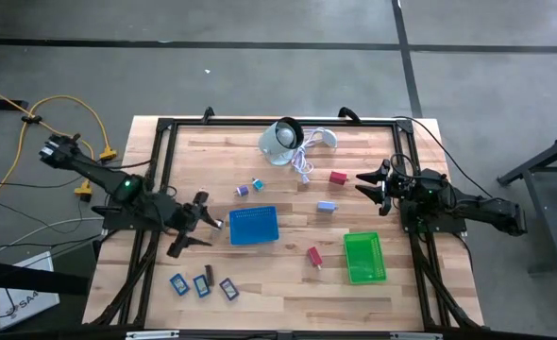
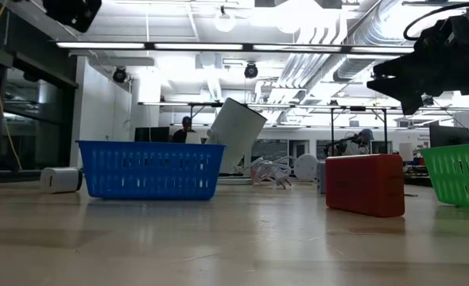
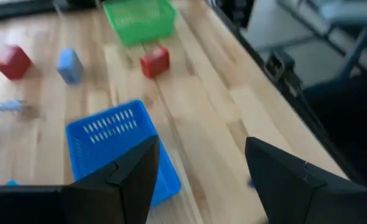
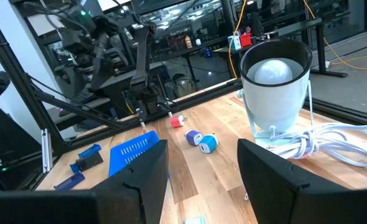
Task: Pick & Place Office items
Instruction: Put the black digital clock into the blue bin
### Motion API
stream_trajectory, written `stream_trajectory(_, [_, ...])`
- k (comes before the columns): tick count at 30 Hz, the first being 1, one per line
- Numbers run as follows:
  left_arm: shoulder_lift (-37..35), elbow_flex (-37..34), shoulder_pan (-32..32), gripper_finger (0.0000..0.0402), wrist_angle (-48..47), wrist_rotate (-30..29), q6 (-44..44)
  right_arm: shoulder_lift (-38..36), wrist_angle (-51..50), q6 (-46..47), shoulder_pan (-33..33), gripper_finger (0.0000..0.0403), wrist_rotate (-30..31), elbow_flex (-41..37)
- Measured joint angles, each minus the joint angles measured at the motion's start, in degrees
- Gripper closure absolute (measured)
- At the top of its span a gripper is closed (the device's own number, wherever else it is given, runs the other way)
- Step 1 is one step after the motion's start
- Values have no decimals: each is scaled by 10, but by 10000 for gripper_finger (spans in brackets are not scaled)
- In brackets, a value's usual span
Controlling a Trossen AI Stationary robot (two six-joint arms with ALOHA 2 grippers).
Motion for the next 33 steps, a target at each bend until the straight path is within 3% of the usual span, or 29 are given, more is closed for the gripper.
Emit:
stream_trajectory(7, [83,50,-38,169,-59,14,33,0,0,0,0,224,0,0])
stream_trajectory(16, [167,54,-86,169,-51,86,83,0,0,0,0,224,0,0])
stream_trajectory(25, [244,54,-147,169,-34,85,131,0,0,0,0,224,0,0])
stream_trajectory(33, [309,54,-164,169,-35,90,161,0,0,0,0,224,0,0])
